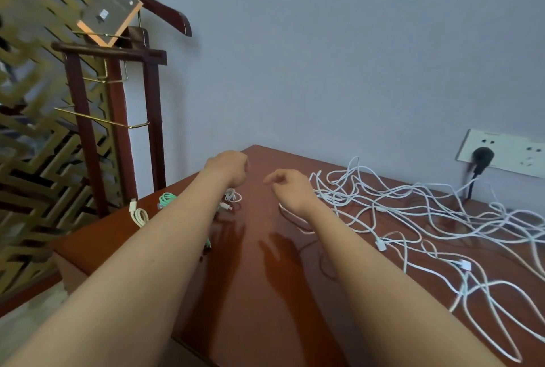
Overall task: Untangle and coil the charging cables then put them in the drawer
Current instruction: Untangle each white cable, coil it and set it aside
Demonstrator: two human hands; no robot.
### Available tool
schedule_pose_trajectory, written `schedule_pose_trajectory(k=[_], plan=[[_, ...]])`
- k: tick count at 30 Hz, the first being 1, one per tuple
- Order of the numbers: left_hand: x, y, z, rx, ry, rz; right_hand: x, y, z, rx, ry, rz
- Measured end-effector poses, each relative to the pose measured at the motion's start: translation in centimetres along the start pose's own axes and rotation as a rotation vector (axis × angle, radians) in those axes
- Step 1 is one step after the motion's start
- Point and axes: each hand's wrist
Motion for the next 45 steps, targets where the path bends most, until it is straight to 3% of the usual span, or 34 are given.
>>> schedule_pose_trajectory(k=[8, 16, 22, 30, 34, 38, 45], plan=[[5.2, 2.6, -6.8, 0.066, -0.198, 0.043, 4.3, 8.6, -0.5, 0.151, -0.027, -0.011], [11.1, 3.4, -13.6, 0.030, -0.414, 0.232, 10.6, 16.4, -1.6, 0.320, -0.142, 0.018], [15.6, 2.7, -17.8, -0.153, -0.457, 0.561, 15.6, 19.8, -2.8, 0.329, -0.220, 0.059], [18.0, 0.3, -20.7, -0.207, -0.472, 0.659, 20.8, 20.8, -5.7, 0.142, -0.449, 0.261], [18.8, -0.5, -22.4, -0.161, -0.507, 0.628, 22.9, 20.6, -6.9, 0.111, -0.447, 0.218], [19.9, -1.2, -24.2, -0.138, -0.559, 0.524, 24.8, 21.3, -8.3, 0.221, -0.360, 0.065], [21.5, -3.4, -27.4, -0.058, -0.551, 0.030, 28.0, 22.2, -11.2, 0.001, -0.442, -0.170]])
Point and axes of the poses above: each hand's wrist, its own x-axis away from the middle knuckle, its own y-axis out of the back of the hand, z = x × y, and after that the axes turned 15 degrees about y, right-handed
